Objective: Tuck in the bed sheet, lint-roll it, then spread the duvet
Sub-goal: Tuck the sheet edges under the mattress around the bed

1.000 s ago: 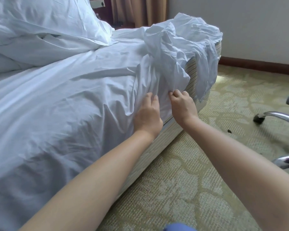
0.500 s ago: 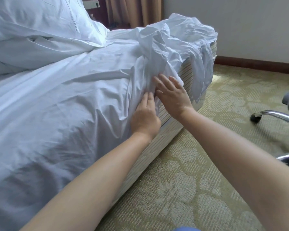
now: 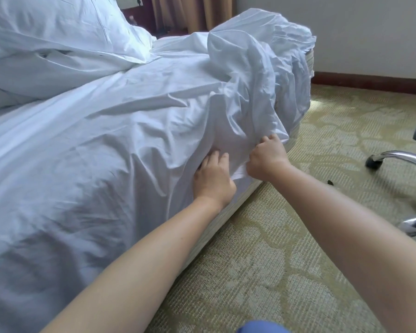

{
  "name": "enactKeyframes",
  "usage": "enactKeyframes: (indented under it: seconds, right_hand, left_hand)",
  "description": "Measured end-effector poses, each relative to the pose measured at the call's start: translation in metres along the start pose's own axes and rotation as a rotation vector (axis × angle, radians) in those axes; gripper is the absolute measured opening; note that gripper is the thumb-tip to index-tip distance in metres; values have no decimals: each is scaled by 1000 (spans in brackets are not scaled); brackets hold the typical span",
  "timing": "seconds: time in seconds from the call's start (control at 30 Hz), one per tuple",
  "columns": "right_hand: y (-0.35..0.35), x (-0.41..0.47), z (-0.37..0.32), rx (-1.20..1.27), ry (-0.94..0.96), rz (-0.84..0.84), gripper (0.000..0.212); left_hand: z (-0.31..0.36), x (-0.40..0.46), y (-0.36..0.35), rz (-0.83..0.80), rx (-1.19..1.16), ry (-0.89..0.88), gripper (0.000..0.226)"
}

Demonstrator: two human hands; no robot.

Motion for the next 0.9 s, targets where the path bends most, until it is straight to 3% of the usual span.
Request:
enactKeyframes:
  seconds: [0.13,0.23,0.43,0.73,0.9]
  right_hand:
    - [-45,-6,-2,76,-19,-223,40]
    - [-75,-14,-13,56,10,-253,42]
    - [-62,-15,-34,170,138,-54,38]
    - [-73,-40,-101,361,373,-113,59]
    - [-55,-49,-144,425,545,-69,60]
  left_hand:
    - [-8,-5,-15,-128,13,30,44]
    - [-16,-9,-23,-167,38,23,42]
    - [-23,-19,-34,-215,101,50,40]
    - [-56,-55,-61,-472,152,258,25]
    - [-63,-73,-65,-548,173,302,30]
Point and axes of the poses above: each hand's wrist, its own x-axis towards the middle knuckle, its own y-axis out of the back of the hand, z = x × y, the point moved 5 cm from there along x, towards the middle knuckle, and after that the axes turned 14 degrees about -z, right-handed, at the moved point
